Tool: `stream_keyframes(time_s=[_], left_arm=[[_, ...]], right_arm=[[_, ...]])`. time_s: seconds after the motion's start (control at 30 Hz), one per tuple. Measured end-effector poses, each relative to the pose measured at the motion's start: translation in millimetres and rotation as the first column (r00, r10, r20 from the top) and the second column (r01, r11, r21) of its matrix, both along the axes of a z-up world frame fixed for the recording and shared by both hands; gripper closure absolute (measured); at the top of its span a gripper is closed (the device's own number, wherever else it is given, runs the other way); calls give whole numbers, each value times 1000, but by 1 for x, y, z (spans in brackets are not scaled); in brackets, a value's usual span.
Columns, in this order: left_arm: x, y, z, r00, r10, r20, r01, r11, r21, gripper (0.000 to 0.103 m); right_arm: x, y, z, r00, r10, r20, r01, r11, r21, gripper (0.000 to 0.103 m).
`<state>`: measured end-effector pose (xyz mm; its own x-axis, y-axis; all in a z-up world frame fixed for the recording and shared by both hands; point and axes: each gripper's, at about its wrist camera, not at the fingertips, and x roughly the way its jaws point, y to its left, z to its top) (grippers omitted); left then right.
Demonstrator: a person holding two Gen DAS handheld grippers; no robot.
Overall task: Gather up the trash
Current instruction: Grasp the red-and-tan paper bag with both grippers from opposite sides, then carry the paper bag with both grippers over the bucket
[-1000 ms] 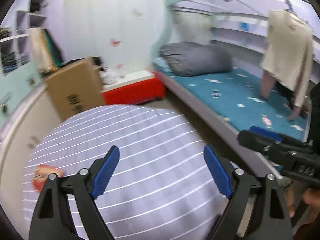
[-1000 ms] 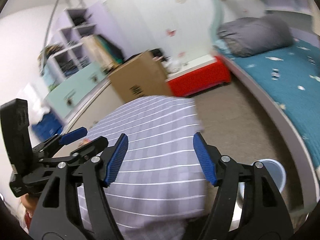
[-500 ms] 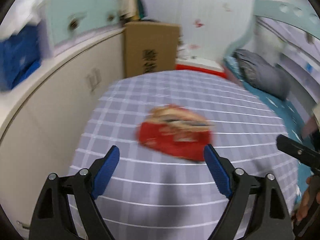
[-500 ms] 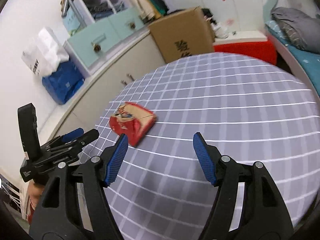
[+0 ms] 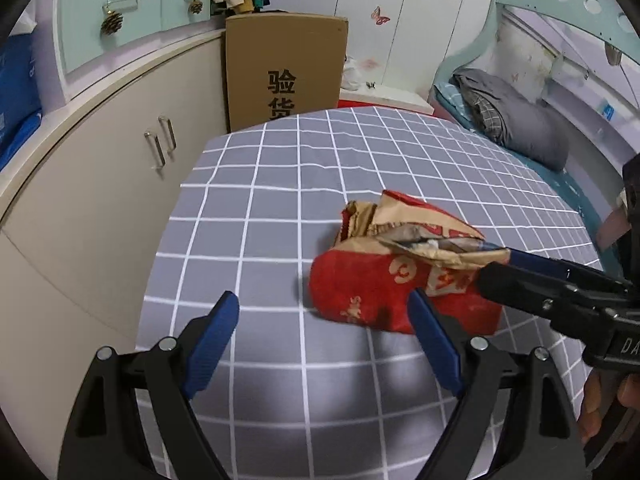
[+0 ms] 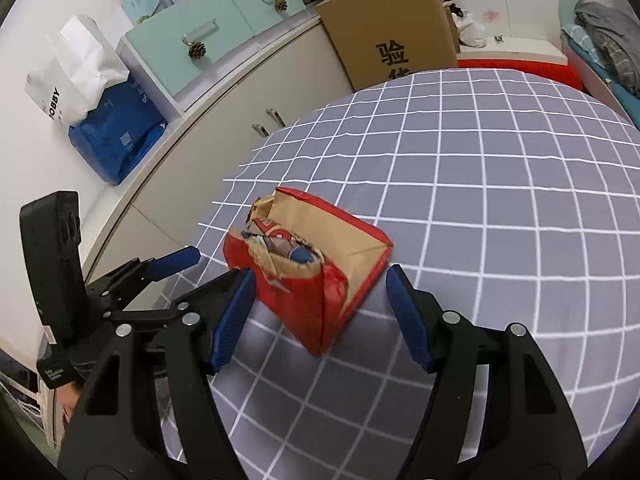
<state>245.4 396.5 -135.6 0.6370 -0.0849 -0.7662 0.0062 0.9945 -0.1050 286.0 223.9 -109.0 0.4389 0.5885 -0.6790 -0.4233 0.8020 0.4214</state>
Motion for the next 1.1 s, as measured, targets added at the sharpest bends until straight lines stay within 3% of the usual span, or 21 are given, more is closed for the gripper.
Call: stream_keyframes(time_s=[0.2,0.27,0.33,0.37,0.47,0.57,0.9,1.1], left_arm=[[16,-7,-4,1000,-28,-8,28,999,39,19],[17,-7,-2,999,-35,-4,35,999,15,22],[16,-10,-1,999,-48,3,48,999,-6,46],[15,-13,0,998,-59,7,59,998,-14,49],[11,-27,5,998,-53,33,50,997,64,57],[7,-36,9,998,-51,46,48,997,67,64],[-11,-95,54,988,-95,125,80,990,119,66],[-26,-172,96,961,-181,208,144,973,179,66]], right_arm=[[11,5,-7,1000,-3,-11,3,1000,17,37],[12,2,-8,1000,-6,-13,6,1000,25,41],[12,1,-8,1000,-6,-6,6,1000,25,49],[12,0,-8,1000,-6,7,6,1000,11,50],[11,-2,-7,1000,0,7,0,1000,17,56],[9,-7,-6,1000,-8,18,7,1000,14,58],[-11,-71,27,996,-54,70,47,994,103,58],[-32,-145,56,986,-123,116,102,980,173,58]])
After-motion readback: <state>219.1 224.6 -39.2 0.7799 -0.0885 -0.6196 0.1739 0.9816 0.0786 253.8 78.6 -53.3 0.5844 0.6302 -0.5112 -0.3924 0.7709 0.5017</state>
